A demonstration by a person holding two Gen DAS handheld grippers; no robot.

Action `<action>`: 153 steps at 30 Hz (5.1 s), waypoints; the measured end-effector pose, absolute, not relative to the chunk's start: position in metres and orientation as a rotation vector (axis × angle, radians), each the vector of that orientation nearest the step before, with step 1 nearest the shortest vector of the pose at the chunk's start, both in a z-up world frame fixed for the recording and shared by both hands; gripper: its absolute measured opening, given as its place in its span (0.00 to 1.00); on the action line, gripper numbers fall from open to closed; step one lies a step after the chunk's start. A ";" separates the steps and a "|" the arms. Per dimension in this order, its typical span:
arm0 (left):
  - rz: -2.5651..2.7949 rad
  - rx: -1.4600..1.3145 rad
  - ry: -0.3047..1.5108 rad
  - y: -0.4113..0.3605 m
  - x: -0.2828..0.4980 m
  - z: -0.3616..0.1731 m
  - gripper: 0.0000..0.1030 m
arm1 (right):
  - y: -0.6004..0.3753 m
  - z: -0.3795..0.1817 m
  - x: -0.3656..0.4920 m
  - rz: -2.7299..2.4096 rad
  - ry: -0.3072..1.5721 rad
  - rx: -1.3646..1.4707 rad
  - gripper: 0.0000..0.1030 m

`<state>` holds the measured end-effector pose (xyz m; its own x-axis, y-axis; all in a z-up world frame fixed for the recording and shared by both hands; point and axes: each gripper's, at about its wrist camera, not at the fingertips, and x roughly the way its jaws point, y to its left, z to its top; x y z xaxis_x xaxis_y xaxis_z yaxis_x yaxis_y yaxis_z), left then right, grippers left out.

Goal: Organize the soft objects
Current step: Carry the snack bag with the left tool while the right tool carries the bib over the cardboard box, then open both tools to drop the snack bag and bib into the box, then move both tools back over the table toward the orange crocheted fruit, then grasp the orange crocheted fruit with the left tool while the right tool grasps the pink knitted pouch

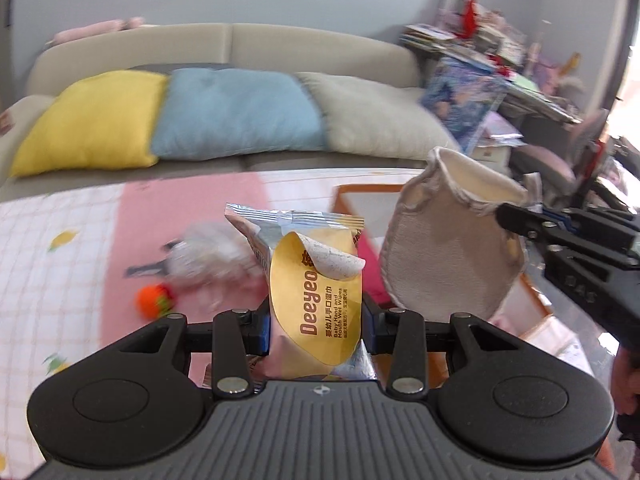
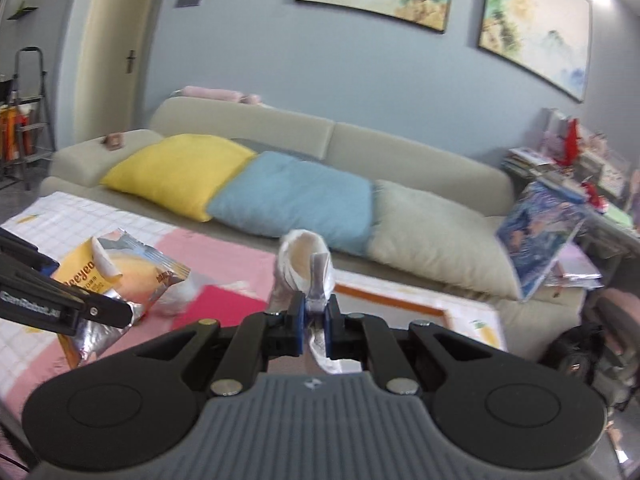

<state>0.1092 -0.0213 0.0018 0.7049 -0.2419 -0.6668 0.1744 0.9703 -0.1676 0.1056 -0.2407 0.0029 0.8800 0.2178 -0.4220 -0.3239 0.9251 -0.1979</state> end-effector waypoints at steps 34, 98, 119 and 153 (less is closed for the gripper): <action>-0.502 0.288 1.000 -0.191 0.228 -0.046 0.44 | -0.353 -0.102 0.208 0.143 0.768 -0.182 0.27; -0.128 -0.086 0.806 0.023 0.073 -0.033 0.71 | -0.206 -0.059 0.096 0.350 0.818 0.001 0.86; -0.058 -0.175 0.840 0.080 0.084 -0.061 0.70 | -0.136 -0.068 0.126 0.434 0.710 -0.258 0.85; -0.057 0.026 1.019 0.114 0.234 -0.143 0.57 | -0.070 -0.086 0.331 0.542 0.927 -0.443 0.56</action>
<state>0.2340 0.1136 -0.1426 0.5226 -0.0353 -0.8518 0.0599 0.9982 -0.0046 0.3306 -0.0703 -0.0857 0.4855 0.2452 -0.8392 -0.6114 0.7813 -0.1254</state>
